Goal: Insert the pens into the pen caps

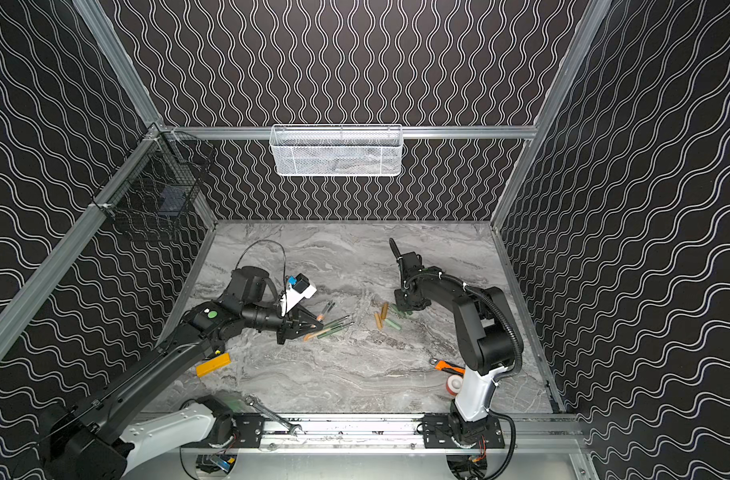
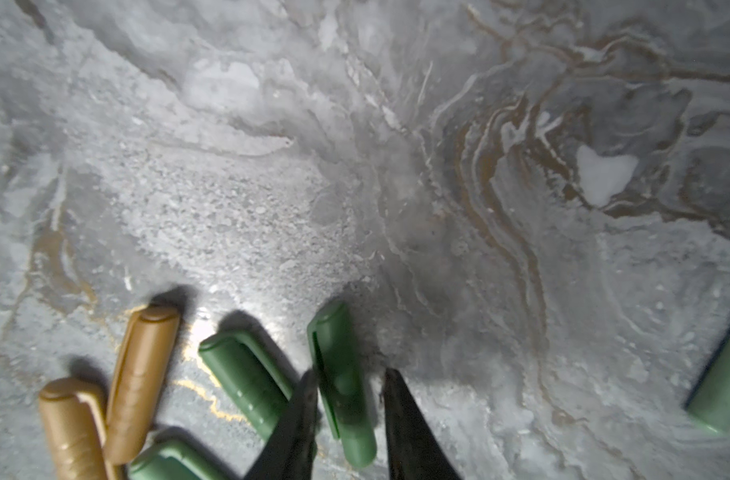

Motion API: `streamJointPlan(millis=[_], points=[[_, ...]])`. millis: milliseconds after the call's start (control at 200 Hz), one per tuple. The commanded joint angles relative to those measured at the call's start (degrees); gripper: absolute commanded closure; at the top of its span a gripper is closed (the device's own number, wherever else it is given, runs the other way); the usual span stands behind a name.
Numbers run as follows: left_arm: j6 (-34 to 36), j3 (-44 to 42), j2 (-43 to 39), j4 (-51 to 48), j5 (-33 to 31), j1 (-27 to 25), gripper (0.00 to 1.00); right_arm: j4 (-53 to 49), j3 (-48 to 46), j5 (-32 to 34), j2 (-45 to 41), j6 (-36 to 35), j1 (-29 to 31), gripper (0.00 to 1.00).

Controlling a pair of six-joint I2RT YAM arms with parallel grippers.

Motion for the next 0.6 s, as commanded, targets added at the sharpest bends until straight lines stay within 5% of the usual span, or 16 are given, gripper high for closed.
streamJointPlan(millis=[0,596], points=[[-0.34,0.43,0.27,0.73,0.03,0.05,1.00,1.16,-0.17,-2.39,0.05,-0.85,-0.50,0.73],[-0.27,0.72,0.96,0.46,0.56,0.05,1.00,2.70,-0.39,-6.82,-0.17,-0.23,-1.76,0.80]])
